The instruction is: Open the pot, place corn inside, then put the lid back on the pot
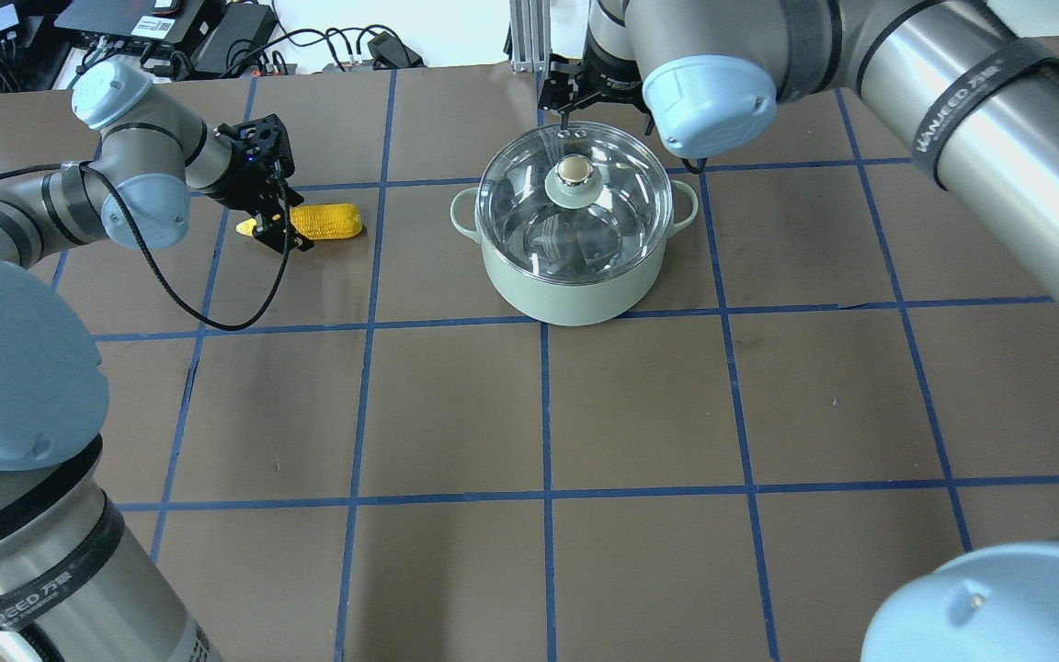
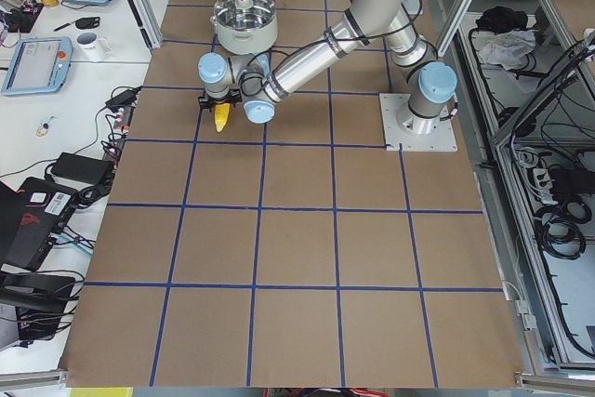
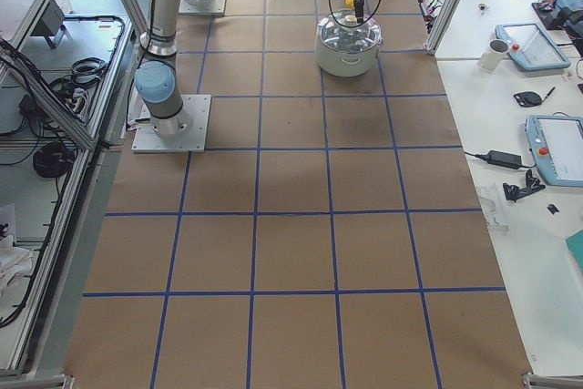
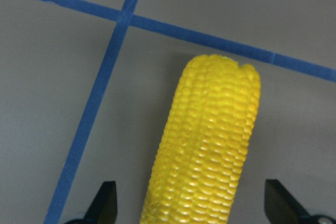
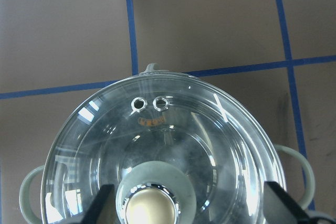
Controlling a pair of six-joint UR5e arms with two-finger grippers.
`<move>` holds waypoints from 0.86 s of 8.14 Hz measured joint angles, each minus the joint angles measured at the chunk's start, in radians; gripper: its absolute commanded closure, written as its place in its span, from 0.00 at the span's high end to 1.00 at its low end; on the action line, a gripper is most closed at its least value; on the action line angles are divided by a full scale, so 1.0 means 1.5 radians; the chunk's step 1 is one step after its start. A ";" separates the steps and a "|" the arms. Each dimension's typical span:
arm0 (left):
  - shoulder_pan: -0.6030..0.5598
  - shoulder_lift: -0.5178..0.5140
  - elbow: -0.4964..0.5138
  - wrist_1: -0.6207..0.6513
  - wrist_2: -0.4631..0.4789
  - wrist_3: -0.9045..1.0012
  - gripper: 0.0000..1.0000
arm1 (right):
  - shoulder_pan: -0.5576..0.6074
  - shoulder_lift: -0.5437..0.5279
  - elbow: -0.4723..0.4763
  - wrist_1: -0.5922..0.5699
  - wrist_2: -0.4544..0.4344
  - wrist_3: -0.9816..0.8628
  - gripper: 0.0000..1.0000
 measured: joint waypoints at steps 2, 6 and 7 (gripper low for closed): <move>0.000 0.001 0.000 0.000 0.002 -0.003 0.00 | 0.026 0.032 -0.002 -0.034 -0.018 0.023 1.00; 0.000 0.032 0.000 0.000 0.006 -0.011 0.00 | 0.046 0.059 0.001 -0.050 -0.044 0.019 0.69; 0.000 0.058 -0.001 -0.001 0.018 -0.016 0.00 | 0.046 0.060 0.003 -0.049 -0.044 0.020 0.61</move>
